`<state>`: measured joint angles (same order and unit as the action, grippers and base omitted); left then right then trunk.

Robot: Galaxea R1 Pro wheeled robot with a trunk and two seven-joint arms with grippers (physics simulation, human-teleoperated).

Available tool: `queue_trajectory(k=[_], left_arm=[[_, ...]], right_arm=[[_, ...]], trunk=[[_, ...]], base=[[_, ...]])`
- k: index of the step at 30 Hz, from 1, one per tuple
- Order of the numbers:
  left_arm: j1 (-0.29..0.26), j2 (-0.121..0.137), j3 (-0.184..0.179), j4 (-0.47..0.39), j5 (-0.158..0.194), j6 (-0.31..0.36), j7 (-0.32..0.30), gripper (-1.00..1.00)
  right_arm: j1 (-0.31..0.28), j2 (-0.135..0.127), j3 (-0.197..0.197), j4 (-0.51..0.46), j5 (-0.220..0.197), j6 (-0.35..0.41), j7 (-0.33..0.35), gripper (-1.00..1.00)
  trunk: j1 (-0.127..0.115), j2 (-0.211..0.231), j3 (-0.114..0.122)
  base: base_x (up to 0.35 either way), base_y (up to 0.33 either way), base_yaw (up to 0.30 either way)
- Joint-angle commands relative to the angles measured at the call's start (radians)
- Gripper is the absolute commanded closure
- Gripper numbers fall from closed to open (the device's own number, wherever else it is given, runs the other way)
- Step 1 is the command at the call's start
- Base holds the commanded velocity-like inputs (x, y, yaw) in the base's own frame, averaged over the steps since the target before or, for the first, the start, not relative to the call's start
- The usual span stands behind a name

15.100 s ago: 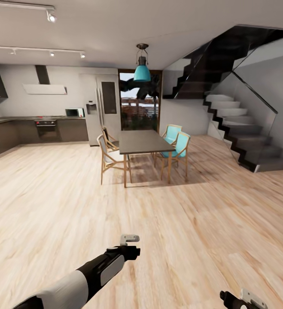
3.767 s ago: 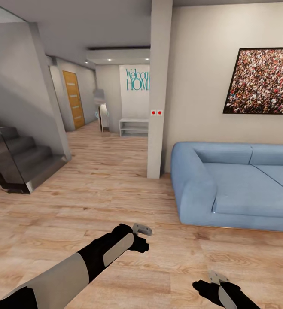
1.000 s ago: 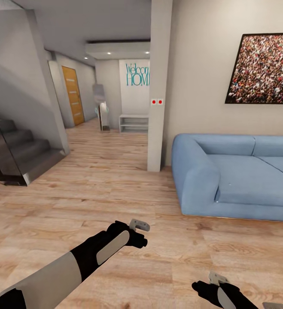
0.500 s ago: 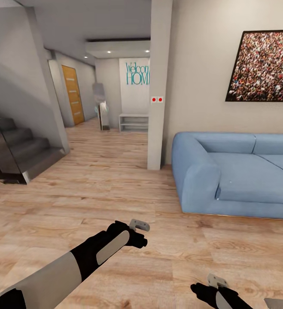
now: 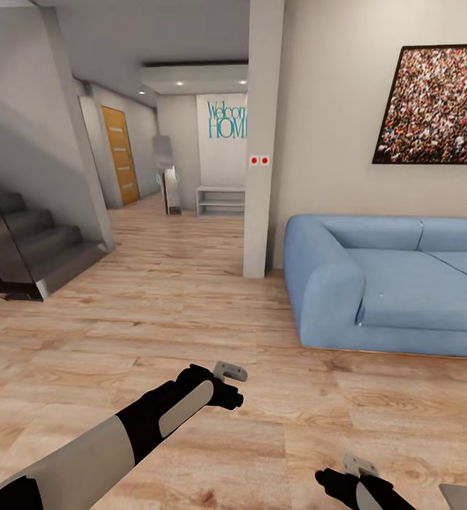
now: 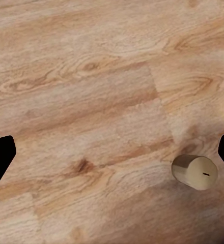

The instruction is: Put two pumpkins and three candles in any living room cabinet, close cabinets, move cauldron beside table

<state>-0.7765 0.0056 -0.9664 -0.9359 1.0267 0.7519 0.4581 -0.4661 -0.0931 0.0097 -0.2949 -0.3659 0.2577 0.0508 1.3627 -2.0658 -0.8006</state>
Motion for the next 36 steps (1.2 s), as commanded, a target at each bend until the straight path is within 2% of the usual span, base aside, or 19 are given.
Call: queue_trajectory(k=[1,20,23,36], left_arm=[[-0.001,0.001,-0.003,-0.001,0.010,0.000,0.010,-1.00],[-0.001,0.001,-0.003,0.000,0.010,0.000,0.010,-1.00],[-0.001,0.001,-0.003,0.000,0.010,0.000,0.010,-1.00],[-0.001,0.001,-0.003,0.000,0.010,0.000,0.010,-1.00]], right_arm=[[0.000,0.000,0.001,-0.001,-0.004,0.005,0.001,-1.00],[0.000,0.001,0.001,-0.001,-0.004,0.005,0.001,-1.00],[0.000,0.001,0.002,-0.001,-0.004,0.005,0.001,-1.00],[0.000,0.001,0.002,-0.001,-0.004,0.005,0.002,-1.00]], trunk=[[0.004,-0.008,-0.004],[0.077,-0.141,-0.064],[0.077,-0.141,-0.064],[0.126,-0.232,-0.104]], base=[[0.000,0.000,0.000],[0.000,0.000,0.000],[0.000,0.000,0.000],[0.000,0.000,0.000]])
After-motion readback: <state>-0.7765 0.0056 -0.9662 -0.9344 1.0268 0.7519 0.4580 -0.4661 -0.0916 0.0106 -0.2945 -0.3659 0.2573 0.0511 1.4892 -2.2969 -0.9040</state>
